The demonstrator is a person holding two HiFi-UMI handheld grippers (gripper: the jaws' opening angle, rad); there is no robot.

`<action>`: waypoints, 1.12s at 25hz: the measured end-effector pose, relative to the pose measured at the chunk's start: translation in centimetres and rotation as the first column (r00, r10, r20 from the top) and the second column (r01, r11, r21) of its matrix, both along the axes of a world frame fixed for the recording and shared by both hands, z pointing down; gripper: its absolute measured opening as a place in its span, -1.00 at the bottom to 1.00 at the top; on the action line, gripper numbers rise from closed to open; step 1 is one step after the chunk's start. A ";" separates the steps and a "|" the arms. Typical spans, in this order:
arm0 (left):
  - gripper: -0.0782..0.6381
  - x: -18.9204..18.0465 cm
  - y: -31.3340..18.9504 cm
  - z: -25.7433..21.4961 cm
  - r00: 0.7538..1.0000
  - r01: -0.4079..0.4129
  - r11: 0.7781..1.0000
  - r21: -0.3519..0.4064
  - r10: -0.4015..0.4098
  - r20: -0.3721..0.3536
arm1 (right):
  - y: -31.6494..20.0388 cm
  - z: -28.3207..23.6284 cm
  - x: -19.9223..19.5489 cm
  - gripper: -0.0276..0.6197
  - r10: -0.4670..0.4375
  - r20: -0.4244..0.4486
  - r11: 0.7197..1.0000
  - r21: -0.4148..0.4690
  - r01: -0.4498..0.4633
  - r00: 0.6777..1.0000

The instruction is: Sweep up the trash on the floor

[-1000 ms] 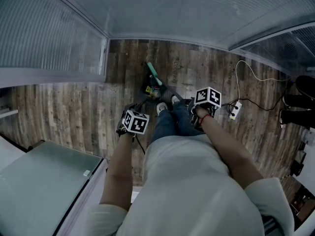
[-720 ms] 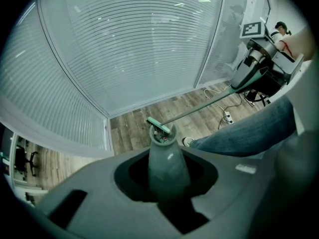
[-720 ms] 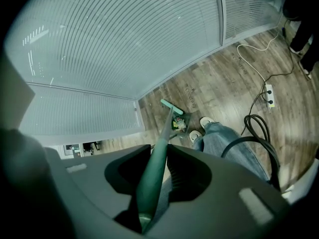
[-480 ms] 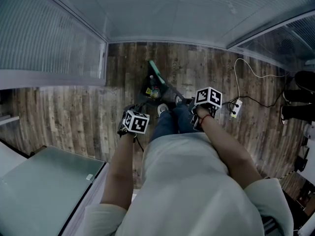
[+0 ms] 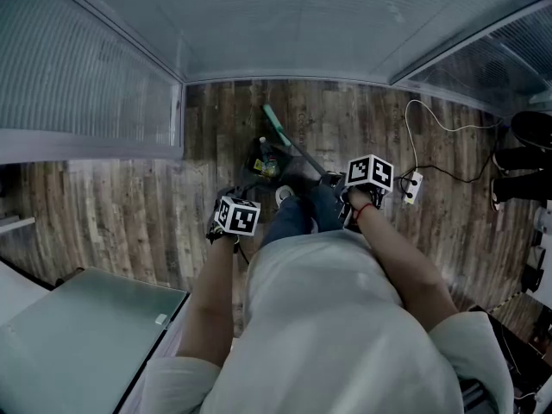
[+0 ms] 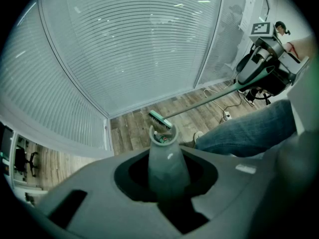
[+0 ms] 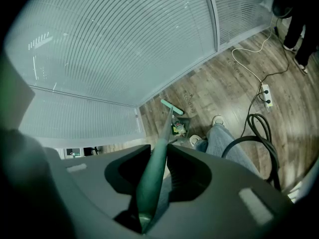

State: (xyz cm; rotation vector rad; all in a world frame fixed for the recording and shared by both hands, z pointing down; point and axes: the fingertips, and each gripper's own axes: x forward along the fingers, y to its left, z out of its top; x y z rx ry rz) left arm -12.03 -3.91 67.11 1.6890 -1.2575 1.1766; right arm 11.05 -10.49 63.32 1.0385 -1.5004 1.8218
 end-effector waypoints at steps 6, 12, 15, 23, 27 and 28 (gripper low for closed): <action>-0.52 0.1 0.2 -0.1 1.000 0.001 1.000 0.001 -0.001 0.000 | 0.1 -0.5 1.0 -0.58 0.008 0.016 1.000 0.014 -0.008 1.000; -0.52 0.2 0.3 -0.2 1.000 -0.003 1.000 0.006 0.003 0.004 | 0.8 -0.7 1.6 -0.58 0.000 0.022 1.000 0.017 -0.001 1.000; -0.52 0.2 0.3 -0.2 1.000 -0.003 1.000 0.006 0.003 0.007 | 1.4 -0.7 1.8 -0.58 -0.006 0.021 1.000 0.018 0.006 1.000; -0.52 0.3 -0.2 -0.1 1.000 -0.003 1.000 -0.001 0.003 0.006 | 1.5 -0.7 2.4 -0.58 -0.016 0.010 1.000 0.023 0.016 1.000; -0.52 0.3 -0.3 -0.2 1.000 -0.002 1.000 -0.001 0.002 0.007 | 1.4 -0.7 2.5 -0.58 -0.012 0.004 1.000 0.026 0.012 1.000; -0.52 0.3 -0.4 -0.2 1.000 -0.002 1.000 -0.001 0.002 0.007 | 1.3 -0.6 2.5 -0.58 -0.012 0.003 1.000 0.025 0.012 1.000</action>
